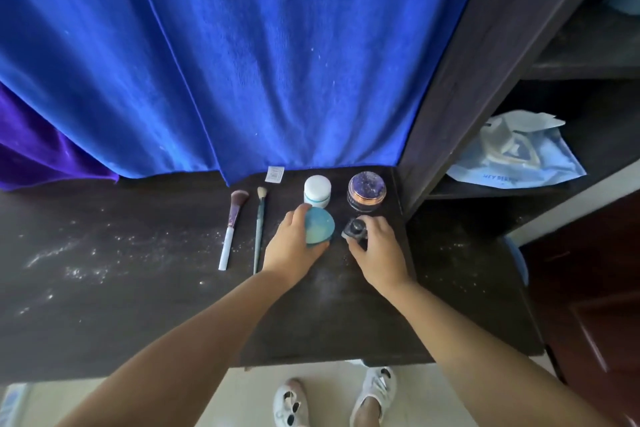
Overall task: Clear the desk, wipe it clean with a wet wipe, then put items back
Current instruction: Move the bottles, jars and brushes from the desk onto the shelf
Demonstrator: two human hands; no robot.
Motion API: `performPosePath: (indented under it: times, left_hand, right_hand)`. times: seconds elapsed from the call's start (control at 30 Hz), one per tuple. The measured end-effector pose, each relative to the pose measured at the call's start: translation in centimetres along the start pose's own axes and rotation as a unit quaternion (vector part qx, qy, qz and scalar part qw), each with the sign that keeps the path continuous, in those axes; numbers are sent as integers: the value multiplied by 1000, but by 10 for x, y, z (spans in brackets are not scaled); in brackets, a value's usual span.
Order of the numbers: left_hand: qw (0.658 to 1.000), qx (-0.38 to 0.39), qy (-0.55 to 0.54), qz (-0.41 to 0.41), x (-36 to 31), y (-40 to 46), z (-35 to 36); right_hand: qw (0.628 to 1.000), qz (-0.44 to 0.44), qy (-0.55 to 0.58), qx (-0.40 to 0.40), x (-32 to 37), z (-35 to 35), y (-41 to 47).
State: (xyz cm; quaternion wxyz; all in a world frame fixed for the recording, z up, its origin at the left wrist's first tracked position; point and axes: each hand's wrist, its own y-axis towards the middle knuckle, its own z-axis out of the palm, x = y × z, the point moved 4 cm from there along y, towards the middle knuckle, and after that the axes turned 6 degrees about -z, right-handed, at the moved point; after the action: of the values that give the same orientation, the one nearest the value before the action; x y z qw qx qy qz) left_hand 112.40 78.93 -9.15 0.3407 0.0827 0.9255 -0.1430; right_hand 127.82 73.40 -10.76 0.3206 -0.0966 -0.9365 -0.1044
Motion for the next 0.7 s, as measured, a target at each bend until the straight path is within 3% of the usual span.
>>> performPosePath:
  times: [0.1,0.23,0.47,0.6,0.7]
  left_hand:
    - [999,-9,-24,37,-24,-11,-13]
    - [988,-19,-45,144,-90,-28,-30]
    - [937,-16,-106,333,-237,-63,-32]
    - [918,-36,-175,354,-316,-66,-37]
    - [916,-55,-188,351,-365,-51,-41]
  right_hand:
    - [999,-26,0,-32,4,-28,-7]
    - [993,-50,21,-103,11,-96,-10]
    - [958,-45,37,-280,4,-254,-11]
    - [937,-58,35,-343,-10,-339,4]
    - [947,-49,16,-318,-22,-375,31]
